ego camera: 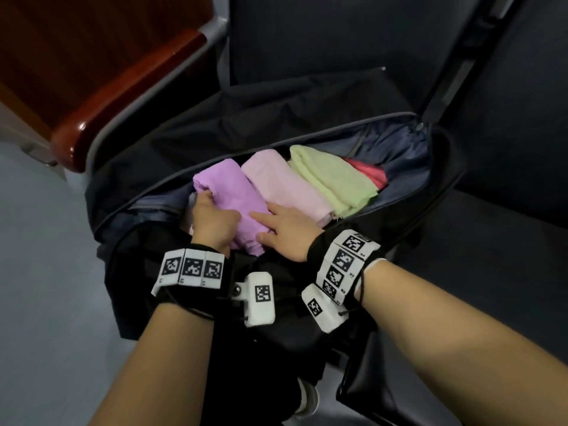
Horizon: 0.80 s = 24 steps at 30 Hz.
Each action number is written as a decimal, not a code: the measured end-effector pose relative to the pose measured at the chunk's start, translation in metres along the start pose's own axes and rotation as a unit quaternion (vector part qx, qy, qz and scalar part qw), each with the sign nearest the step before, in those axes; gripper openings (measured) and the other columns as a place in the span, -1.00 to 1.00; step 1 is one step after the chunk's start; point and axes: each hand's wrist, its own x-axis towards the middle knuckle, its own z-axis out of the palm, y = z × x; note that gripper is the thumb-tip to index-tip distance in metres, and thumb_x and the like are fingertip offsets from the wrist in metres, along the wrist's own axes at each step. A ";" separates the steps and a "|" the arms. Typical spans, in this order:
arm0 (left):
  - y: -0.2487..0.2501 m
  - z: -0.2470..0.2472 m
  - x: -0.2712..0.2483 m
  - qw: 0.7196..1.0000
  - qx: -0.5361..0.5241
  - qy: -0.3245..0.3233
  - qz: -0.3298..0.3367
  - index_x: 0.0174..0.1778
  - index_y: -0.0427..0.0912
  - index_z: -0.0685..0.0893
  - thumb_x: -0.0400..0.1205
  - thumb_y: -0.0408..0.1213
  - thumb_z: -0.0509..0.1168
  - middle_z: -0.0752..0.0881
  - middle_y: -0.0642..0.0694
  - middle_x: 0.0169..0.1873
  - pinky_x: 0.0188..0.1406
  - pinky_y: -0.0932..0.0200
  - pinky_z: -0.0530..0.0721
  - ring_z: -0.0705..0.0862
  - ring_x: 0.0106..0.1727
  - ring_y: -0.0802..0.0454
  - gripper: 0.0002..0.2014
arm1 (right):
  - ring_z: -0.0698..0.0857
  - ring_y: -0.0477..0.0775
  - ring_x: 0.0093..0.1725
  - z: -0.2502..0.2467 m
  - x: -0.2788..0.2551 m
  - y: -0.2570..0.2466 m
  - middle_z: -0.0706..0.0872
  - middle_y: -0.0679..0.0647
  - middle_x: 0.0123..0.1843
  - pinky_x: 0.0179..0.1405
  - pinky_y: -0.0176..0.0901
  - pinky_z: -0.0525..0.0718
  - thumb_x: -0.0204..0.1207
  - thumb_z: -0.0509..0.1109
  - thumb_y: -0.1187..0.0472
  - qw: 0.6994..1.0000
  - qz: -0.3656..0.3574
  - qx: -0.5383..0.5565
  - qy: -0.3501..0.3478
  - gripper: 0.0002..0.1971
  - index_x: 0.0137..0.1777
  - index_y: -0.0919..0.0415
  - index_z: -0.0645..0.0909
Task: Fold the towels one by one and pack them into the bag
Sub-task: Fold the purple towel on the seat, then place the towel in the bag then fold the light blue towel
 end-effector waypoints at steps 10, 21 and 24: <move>0.031 0.016 -0.110 0.971 0.145 -0.041 0.188 0.26 -0.03 0.63 0.44 -0.28 0.35 0.62 -0.22 0.32 0.43 -0.21 0.53 0.61 0.29 -0.32 -0.58 | 0.29 0.07 0.66 -0.007 -0.153 0.033 0.29 0.13 0.67 0.63 -0.30 0.15 0.58 0.45 0.14 0.973 -0.037 0.129 0.190 -0.38 0.63 0.06 0.38; 0.015 0.258 -0.307 0.845 0.255 -0.326 0.338 -0.02 0.11 0.70 0.56 -0.32 0.42 0.64 0.03 0.10 0.24 0.12 0.53 0.61 0.09 0.07 -0.79 | 0.58 -0.06 0.32 0.014 -0.446 0.237 0.56 -0.10 0.33 0.36 -0.15 0.55 0.57 0.41 0.24 0.868 0.229 0.188 0.399 -0.58 0.43 0.03 0.57; -0.005 0.320 -0.357 0.819 0.258 -0.378 0.347 -0.04 0.15 0.70 0.58 -0.30 0.42 0.64 0.10 0.09 0.11 0.24 0.44 0.57 -0.04 0.28 -0.80 | 0.64 0.03 0.23 0.024 -0.507 0.292 0.60 0.00 0.27 0.30 -0.15 0.56 0.52 0.45 0.28 0.837 0.273 0.187 0.436 -0.56 0.40 0.09 0.60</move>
